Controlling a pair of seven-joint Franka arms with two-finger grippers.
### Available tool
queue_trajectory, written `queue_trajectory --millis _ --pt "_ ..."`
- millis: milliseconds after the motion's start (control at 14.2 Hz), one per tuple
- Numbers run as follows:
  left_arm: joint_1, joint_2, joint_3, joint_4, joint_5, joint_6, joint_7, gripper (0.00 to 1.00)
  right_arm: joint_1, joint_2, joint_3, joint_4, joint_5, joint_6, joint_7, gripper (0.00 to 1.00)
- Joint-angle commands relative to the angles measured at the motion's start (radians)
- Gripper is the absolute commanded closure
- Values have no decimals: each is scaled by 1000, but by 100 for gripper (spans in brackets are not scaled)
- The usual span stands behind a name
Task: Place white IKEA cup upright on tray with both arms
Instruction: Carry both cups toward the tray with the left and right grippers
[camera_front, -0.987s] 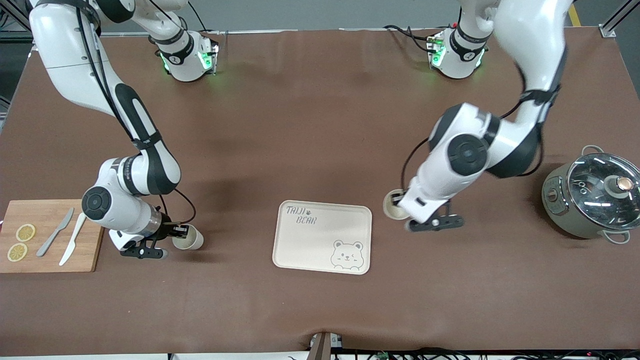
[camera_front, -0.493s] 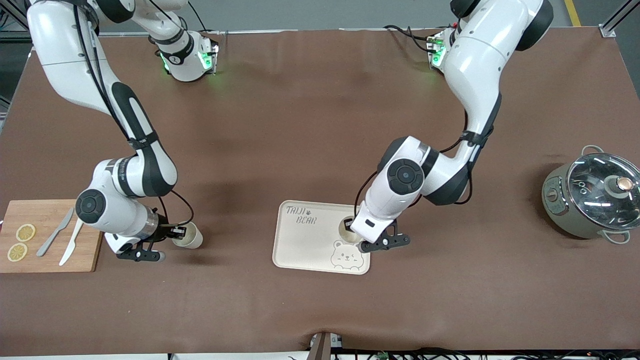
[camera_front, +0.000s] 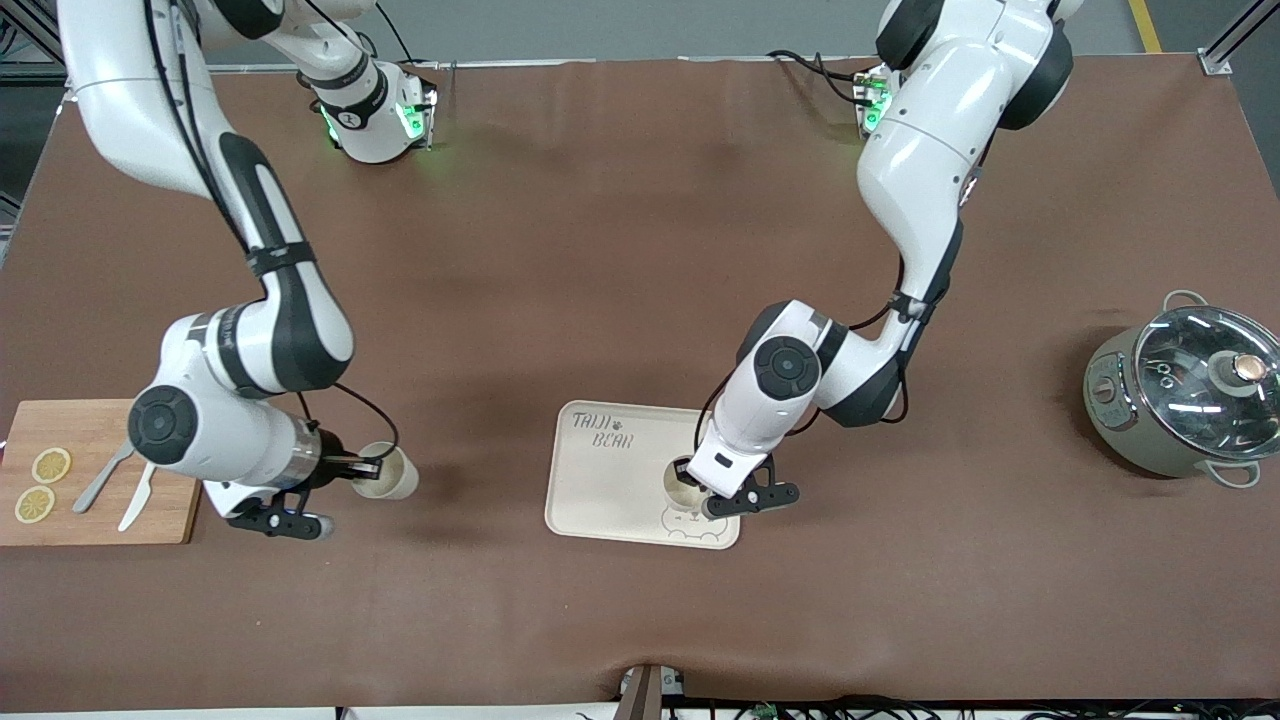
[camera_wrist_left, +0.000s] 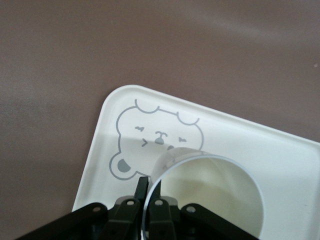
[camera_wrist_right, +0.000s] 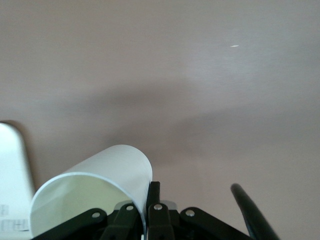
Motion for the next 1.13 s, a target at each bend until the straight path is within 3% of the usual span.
queue_trajectory --millis 0,282,564,775,1057 --pt "-40 21 43 30 -1 -4 -12 100 90 12 -9 57 18 -2 158 100" --pt "-66 1 40 19 -9 -41 -21 100 190 82 -11 170 18 18 314 100" --pt "-86 -17 38 -16 2 -183 -15 100 282 157 -12 174 15 165 447 100" --pt "-83 -43 38 -65 5 -211 -6 100 327 222 -17 174 7 263 497 100" --pt "-74 -60 38 -87 5 -220 20 100 351 257 -20 170 3 290 507 100"
